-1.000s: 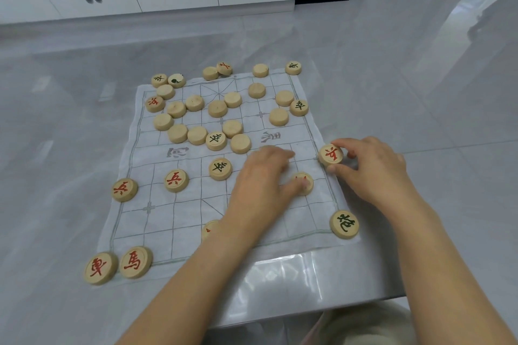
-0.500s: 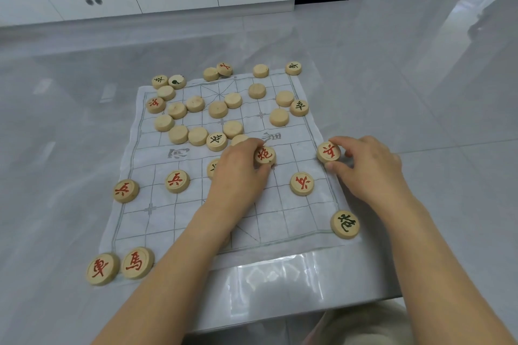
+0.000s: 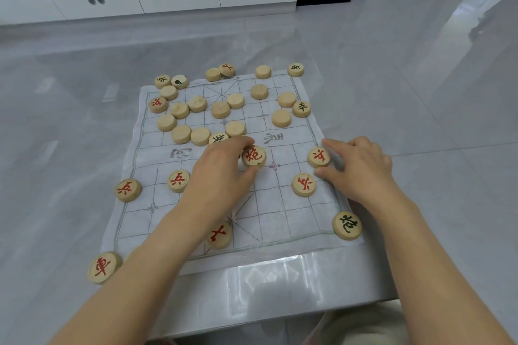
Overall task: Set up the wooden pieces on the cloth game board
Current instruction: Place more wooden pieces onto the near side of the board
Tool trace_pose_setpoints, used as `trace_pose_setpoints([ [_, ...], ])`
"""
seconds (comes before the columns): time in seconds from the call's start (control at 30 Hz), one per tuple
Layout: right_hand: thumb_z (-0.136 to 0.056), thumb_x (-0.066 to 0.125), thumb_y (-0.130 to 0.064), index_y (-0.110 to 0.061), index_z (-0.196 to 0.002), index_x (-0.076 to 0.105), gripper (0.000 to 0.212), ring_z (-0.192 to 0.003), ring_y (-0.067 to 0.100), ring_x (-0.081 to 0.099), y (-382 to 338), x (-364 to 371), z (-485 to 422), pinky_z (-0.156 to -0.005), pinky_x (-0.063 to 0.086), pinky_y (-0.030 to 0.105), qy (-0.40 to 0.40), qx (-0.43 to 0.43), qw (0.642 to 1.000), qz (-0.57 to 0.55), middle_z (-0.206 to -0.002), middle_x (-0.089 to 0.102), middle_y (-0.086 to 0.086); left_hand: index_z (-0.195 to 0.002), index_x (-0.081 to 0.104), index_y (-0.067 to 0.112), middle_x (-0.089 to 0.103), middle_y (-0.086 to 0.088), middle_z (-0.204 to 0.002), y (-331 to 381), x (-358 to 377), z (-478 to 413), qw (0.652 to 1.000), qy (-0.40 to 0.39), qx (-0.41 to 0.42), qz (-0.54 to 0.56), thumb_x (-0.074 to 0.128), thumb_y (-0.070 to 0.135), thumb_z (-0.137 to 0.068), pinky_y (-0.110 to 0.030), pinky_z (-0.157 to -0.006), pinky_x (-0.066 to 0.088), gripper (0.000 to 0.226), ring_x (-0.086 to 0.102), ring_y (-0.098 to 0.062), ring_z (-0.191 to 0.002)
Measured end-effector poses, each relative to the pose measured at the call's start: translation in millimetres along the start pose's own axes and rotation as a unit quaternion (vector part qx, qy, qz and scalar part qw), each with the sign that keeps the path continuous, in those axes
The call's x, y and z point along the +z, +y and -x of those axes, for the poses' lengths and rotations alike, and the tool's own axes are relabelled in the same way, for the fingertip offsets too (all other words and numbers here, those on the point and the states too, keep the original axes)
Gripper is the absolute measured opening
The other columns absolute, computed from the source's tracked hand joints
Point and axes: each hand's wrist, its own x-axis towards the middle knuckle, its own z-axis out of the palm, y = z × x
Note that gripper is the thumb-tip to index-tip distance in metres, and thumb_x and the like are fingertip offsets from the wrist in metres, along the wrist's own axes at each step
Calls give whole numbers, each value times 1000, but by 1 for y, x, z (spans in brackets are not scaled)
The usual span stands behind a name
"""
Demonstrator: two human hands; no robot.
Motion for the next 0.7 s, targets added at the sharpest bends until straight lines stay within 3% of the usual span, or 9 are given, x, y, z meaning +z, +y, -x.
trace_pose_setpoints([
  [0.1,-69,61,-68,-24,-113,52,63,-106,26,47,-8,5,-1,-86,34,39,52,25,998,-27,-109,52,3,-125,53,26,60,11,-116,-1,-11,12,1000,-1,-1,2,61,25,-85,-18,-80,32,41,52,-9,-108],
  [0.2,-69,60,-68,-20,-99,54,57,-95,25,52,-16,10,-3,-80,34,37,75,28,997,-4,-97,56,1,-125,53,29,60,12,-115,-2,-14,25,1000,-6,-1,12,61,26,-85,-17,-79,31,41,50,-6,-104],
  [0.33,-80,60,-45,-26,-111,58,36,-101,25,50,-10,7,-4,-84,31,37,73,-10,997,-28,-107,58,1,-123,54,30,58,16,-106,-3,-18,32,999,-3,-6,35,62,26,-85,-19,-78,34,40,46,-2,-96],
  [0.5,-82,61,-28,-31,-128,45,49,-112,19,45,-8,2,-1,-92,26,38,49,-46,995,-70,-117,56,-10,-122,54,31,55,21,-105,-5,-25,32,999,16,-13,49,62,29,-85,-19,-79,35,38,49,-1,-100],
  [0.63,-81,64,-27,-30,-124,42,49,-111,18,47,-6,3,-2,-93,26,38,35,-47,996,-66,-118,57,-10,-123,53,32,57,20,-111,-7,-26,32,999,12,-17,49,62,30,-85,-19,-80,36,39,50,-1,-102],
  [0.7,-78,65,-37,-29,-126,43,53,-114,20,46,-7,4,-2,-95,27,39,38,-34,998,-47,-121,55,-6,-124,52,32,58,20,-112,-7,-27,32,999,10,-19,49,62,30,-85,-19,-81,36,40,50,0,-102],
])
